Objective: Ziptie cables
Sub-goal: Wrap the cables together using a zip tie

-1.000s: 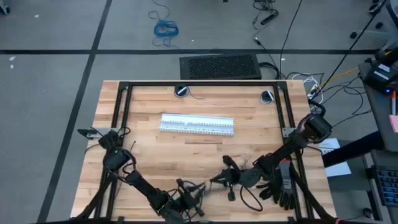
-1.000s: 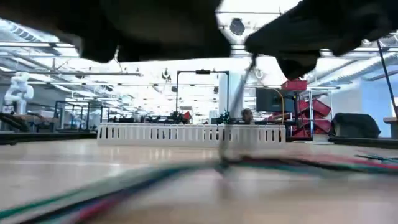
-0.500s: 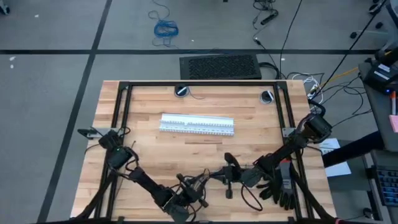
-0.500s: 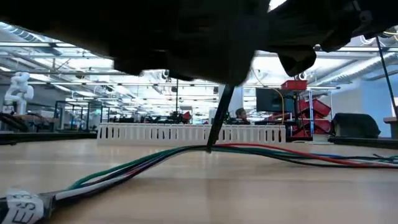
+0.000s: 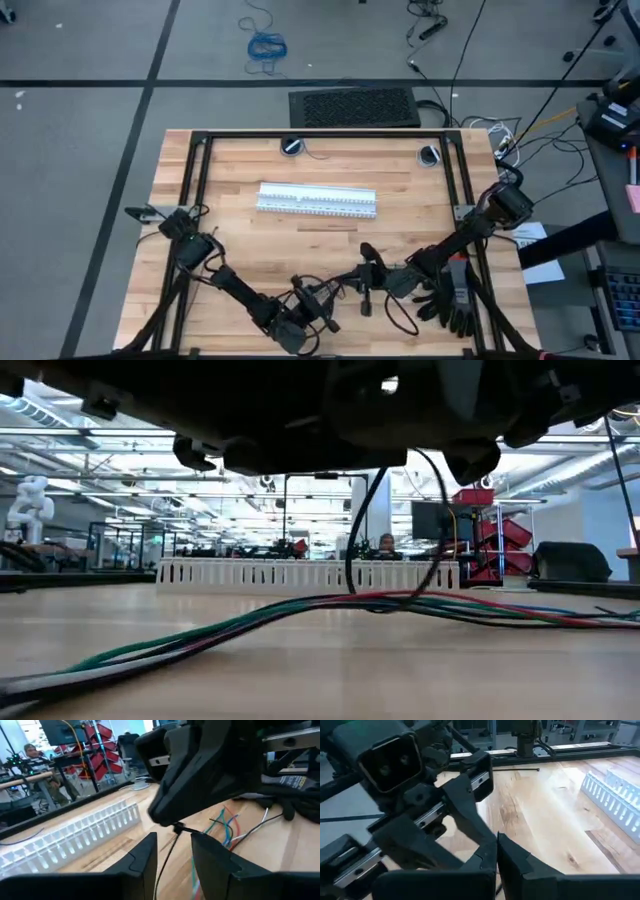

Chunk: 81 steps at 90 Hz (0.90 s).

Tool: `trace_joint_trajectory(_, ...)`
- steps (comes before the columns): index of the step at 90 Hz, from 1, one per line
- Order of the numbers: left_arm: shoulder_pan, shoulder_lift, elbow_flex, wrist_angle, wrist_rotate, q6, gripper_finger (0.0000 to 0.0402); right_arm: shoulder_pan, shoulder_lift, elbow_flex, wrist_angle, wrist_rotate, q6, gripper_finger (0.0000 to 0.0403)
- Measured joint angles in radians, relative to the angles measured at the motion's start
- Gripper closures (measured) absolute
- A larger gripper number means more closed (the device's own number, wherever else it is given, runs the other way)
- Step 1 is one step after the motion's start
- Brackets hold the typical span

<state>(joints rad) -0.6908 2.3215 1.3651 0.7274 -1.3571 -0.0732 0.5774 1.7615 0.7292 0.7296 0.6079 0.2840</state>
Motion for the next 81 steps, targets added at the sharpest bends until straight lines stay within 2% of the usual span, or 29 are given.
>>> trace_joint_trajectory(15,-0.026,0.000,0.000,0.001,-0.004,0.000,0.0280,-0.009,0.000,0.000,0.000,0.000,0.000,0.0403)
trace_joint_trajectory(34,-0.046,0.000,0.001,0.020,-0.095,0.001,0.0281,-0.014,0.000,0.000,-0.001,0.022,0.002,0.0403)
trace_joint_trajectory(53,-0.006,-0.002,0.002,0.029,-0.093,-0.025,0.0281,-0.014,0.000,0.000,-0.001,0.022,-0.014,0.0403)
trace_joint_trajectory(68,0.021,-0.002,0.002,0.026,-0.030,-0.027,0.0281,-0.014,0.000,0.000,-0.012,0.022,-0.015,0.0403)
trace_joint_trajectory(81,0.031,-0.002,0.002,0.025,-0.022,-0.028,0.0281,-0.014,0.000,0.000,-0.017,0.022,-0.016,0.0403)
